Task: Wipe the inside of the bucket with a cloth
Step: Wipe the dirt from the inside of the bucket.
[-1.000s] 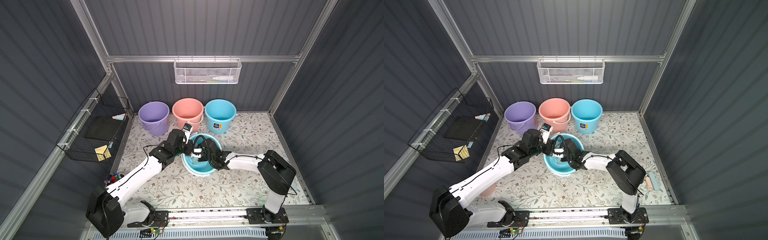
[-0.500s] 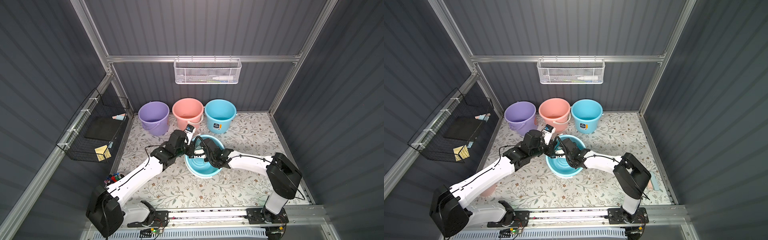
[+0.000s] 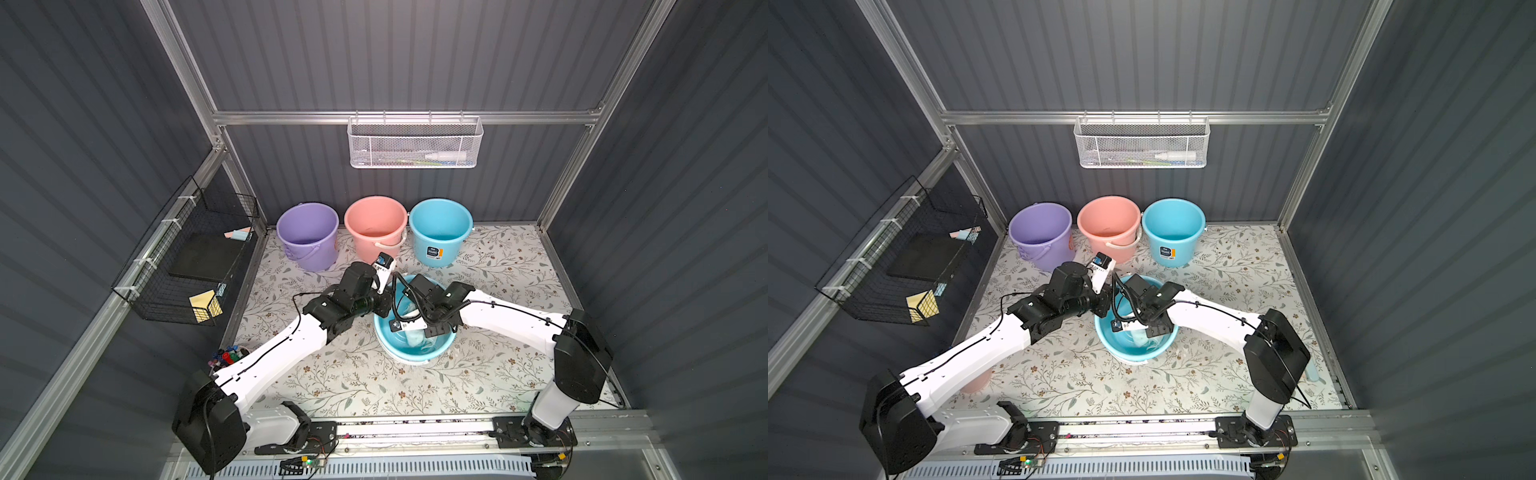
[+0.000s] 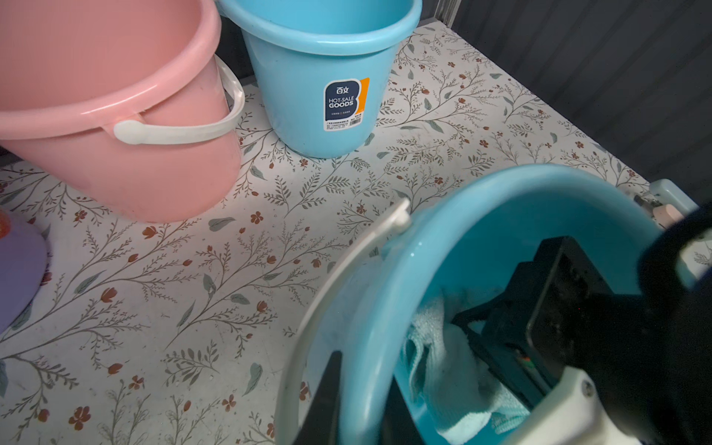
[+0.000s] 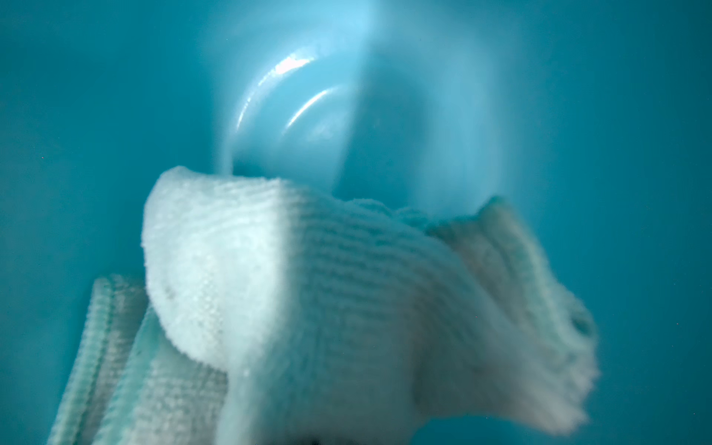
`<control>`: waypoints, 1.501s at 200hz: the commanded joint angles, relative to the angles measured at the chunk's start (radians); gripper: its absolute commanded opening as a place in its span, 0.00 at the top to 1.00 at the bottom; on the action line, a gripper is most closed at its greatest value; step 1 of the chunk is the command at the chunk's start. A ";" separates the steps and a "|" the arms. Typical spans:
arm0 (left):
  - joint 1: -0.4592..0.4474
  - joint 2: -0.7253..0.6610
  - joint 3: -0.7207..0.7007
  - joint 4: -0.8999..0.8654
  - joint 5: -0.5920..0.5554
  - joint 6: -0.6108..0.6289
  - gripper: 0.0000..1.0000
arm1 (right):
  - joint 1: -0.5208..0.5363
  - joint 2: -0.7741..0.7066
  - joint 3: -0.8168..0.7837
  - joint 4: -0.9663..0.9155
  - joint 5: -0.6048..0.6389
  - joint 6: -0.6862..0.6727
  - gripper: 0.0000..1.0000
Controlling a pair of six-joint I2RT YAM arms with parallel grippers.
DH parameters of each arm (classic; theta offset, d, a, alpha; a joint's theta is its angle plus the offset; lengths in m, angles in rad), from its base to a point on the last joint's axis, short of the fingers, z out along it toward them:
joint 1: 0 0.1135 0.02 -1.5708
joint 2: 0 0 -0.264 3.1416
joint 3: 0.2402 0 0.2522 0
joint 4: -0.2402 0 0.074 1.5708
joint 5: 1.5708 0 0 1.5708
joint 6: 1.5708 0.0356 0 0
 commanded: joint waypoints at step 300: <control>-0.011 -0.003 0.033 0.009 -0.015 -0.019 1.00 | 0.005 0.074 -0.297 1.200 0.284 0.044 1.00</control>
